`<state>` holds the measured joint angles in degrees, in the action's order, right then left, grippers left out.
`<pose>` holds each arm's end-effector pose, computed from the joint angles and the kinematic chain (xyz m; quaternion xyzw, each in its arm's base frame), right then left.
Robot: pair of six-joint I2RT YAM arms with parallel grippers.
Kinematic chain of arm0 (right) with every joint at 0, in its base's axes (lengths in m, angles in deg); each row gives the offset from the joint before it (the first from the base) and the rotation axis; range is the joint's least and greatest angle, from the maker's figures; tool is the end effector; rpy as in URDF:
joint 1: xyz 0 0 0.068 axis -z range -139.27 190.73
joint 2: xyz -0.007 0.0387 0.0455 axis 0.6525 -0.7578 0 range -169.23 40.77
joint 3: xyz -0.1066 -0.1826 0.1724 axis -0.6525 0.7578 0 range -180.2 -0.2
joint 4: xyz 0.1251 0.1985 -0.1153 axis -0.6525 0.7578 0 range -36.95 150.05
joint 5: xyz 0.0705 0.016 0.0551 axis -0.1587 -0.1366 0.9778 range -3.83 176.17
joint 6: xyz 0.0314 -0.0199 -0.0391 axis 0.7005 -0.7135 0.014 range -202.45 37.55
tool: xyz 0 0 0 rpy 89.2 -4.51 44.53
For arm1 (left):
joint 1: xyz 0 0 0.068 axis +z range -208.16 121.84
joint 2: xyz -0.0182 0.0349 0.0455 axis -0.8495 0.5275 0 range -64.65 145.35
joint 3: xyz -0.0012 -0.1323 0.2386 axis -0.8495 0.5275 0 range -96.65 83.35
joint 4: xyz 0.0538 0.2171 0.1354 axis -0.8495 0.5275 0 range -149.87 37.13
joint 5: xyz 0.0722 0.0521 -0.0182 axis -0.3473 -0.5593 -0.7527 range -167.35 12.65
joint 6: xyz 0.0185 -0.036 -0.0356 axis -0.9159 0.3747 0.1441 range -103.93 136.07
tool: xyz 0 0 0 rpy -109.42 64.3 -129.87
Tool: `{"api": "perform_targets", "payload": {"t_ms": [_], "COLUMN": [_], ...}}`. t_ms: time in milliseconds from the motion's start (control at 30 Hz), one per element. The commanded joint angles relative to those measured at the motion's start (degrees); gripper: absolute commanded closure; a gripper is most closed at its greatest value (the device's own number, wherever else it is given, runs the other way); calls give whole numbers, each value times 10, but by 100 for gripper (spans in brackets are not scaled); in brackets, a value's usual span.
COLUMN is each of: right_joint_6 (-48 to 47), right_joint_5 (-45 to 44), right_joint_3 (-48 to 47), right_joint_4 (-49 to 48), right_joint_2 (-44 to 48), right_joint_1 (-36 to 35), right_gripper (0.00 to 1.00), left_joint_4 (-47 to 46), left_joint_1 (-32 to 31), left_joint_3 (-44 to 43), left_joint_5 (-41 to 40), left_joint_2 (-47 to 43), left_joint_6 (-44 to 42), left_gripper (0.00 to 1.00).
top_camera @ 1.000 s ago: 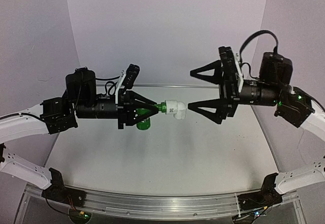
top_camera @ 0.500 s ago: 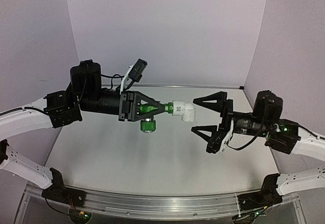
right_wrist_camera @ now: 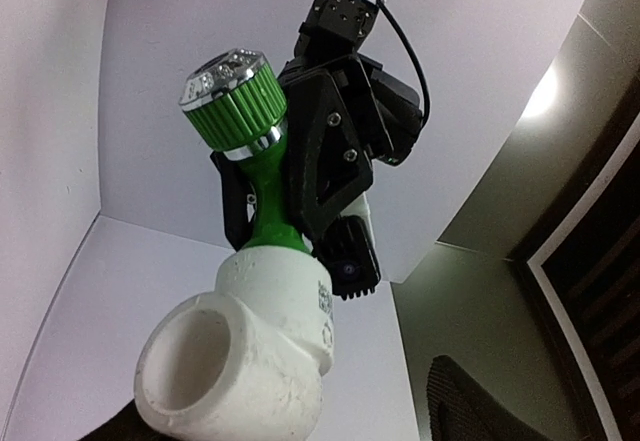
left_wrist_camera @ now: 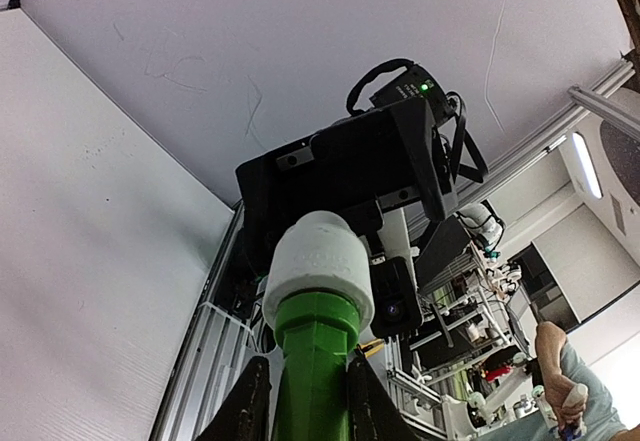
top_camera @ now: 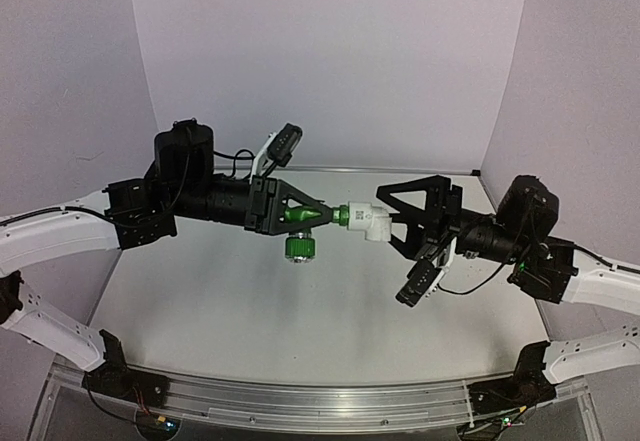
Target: Install the water faucets
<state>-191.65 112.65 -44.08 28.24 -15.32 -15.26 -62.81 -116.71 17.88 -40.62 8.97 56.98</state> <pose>0.1144 0.1980 0.3626 -0.6265 -0.0989 -0.2122 0.7434 0.1377 -0.2659 0.3822 0.3174 0.6601 -0.6386 0.2360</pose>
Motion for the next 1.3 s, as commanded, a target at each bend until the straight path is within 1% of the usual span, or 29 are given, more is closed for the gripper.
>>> {"api": "perform_targets", "payload": {"t_ms": [0,133,200,300,367,500,633,700,800,867,933,1100,1267], "right_joint_6": [-39,-29,-6,33,68,173,250,290,402,451,472,520,523], "right_joint_5": [27,44,53,49,44,38,6,-4,-10,-15,-23,-55,-74], "right_joint_3": [-8,-9,-11,-26,-36,-67,-98,-115,-156,-183,-196,-206,-206], "right_joint_4": [-34,-10,7,64,97,152,166,166,177,200,222,229,232], "right_joint_2": [-6,6,14,24,28,28,13,4,-15,-27,-37,-48,-53], "right_joint_1": [-3,-4,-4,-6,-7,-9,-11,-11,-11,-11,-10,-11,-11], "right_gripper": [29,35,37,43,47,54,58,59,59,59,59,58,58], "left_joint_4": [-49,-44,-41,-34,-26,-22,-28,-29,-23,-23,-25,-22,-20], "left_joint_1": [6,11,12,12,12,12,12,12,11,11,11,10,11], "left_joint_3": [-35,-32,-31,-35,-38,-36,-28,-28,-27,-22,-17,-12,-9], "left_joint_5": [14,-2,-9,-10,-8,-5,-2,1,4,-1,-6,-3,-2], "left_joint_2": [1,-1,-1,5,9,11,7,8,6,1,-7,-20,-23], "left_joint_6": [18,18,14,2,-10,-40,-60,-70,-90,-102,-113,-128,-128], "left_gripper": [100,100,100,100,100,100,100,100,100,100,100,100,100]}}
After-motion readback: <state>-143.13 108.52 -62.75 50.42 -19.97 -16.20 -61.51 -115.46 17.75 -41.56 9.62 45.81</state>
